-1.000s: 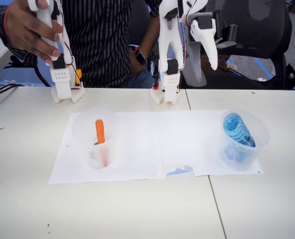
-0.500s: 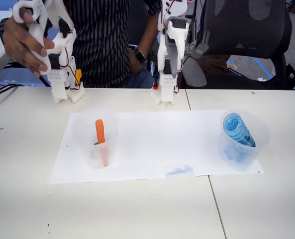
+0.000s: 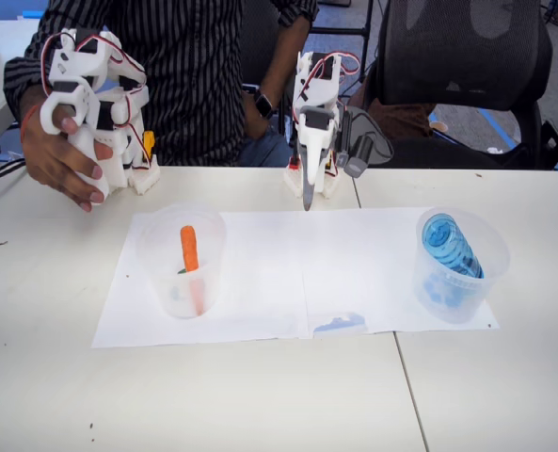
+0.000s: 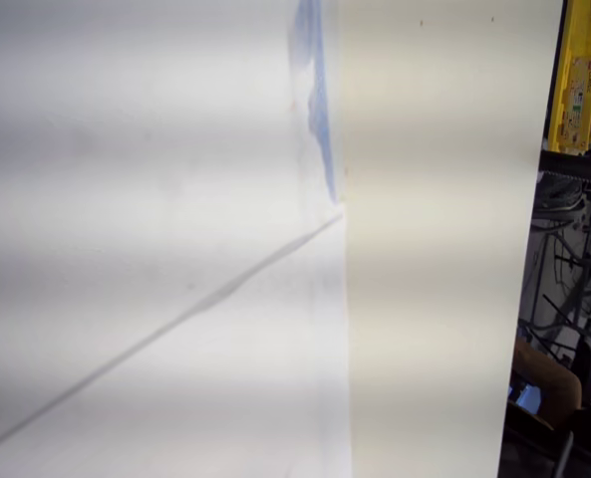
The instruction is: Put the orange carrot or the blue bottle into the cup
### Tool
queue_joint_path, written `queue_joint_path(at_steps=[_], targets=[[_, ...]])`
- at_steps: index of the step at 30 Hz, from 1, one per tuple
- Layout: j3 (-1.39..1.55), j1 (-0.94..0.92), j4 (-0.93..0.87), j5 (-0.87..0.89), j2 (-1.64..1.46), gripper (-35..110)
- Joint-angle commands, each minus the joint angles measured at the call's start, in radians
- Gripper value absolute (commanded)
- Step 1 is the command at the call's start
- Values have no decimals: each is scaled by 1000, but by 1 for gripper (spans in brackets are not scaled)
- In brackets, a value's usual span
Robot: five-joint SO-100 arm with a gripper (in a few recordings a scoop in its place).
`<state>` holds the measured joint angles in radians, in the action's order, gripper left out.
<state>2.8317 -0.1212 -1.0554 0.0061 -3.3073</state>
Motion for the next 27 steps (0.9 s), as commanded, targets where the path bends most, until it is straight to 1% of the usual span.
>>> queue_joint_path(at_steps=[1,12,20,23,27], targets=[[51,34,41,0,-46,43],[275,72,44,2,-52,43],[287,69,44,6,-52,42],[287,69,44,46,-52,37],[287,71,44,75,-52,26]])
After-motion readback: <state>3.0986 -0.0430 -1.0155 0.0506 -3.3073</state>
